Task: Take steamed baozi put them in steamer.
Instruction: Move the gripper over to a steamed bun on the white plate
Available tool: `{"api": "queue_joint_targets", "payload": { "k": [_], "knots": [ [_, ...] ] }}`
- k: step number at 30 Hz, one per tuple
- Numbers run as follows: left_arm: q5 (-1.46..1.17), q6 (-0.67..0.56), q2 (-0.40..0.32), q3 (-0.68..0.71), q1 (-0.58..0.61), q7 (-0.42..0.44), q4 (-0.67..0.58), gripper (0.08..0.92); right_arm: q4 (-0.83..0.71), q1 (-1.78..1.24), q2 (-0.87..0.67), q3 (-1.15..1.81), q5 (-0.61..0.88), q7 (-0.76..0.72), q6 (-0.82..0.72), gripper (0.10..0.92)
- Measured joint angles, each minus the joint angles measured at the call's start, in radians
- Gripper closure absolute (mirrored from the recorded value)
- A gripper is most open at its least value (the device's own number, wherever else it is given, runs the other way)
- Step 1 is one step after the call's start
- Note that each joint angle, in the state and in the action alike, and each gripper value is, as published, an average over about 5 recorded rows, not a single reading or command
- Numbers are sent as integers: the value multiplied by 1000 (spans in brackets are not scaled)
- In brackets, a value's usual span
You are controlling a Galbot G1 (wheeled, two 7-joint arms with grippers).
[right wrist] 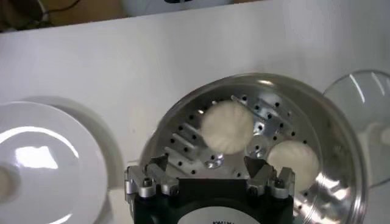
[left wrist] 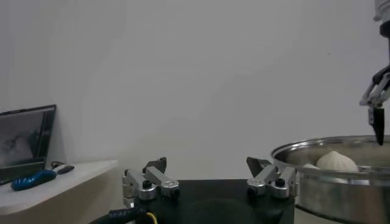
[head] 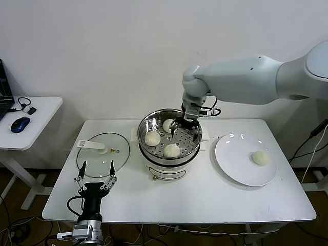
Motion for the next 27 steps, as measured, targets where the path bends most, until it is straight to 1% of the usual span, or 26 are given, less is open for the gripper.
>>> {"api": "queue_joint_targets", "payload": {
  "k": [7, 12, 18, 27],
  "knots": [
    [3, -2, 0, 10, -1, 1, 5, 177, 31, 47, -81, -77, 109, -62, -146, 203],
    [5, -3, 0, 15, -4, 2, 13, 177, 24, 53, -148, -119, 151, -107, -241, 203],
    [9, -3, 0, 16, -8, 4, 22, 177, -11, 45, -230, -142, 157, -161, -305, 203],
    [15, -3, 0, 5, -6, 4, 27, 177, -94, -24, -350, -123, 118, -202, -339, 203]
  ]
}}
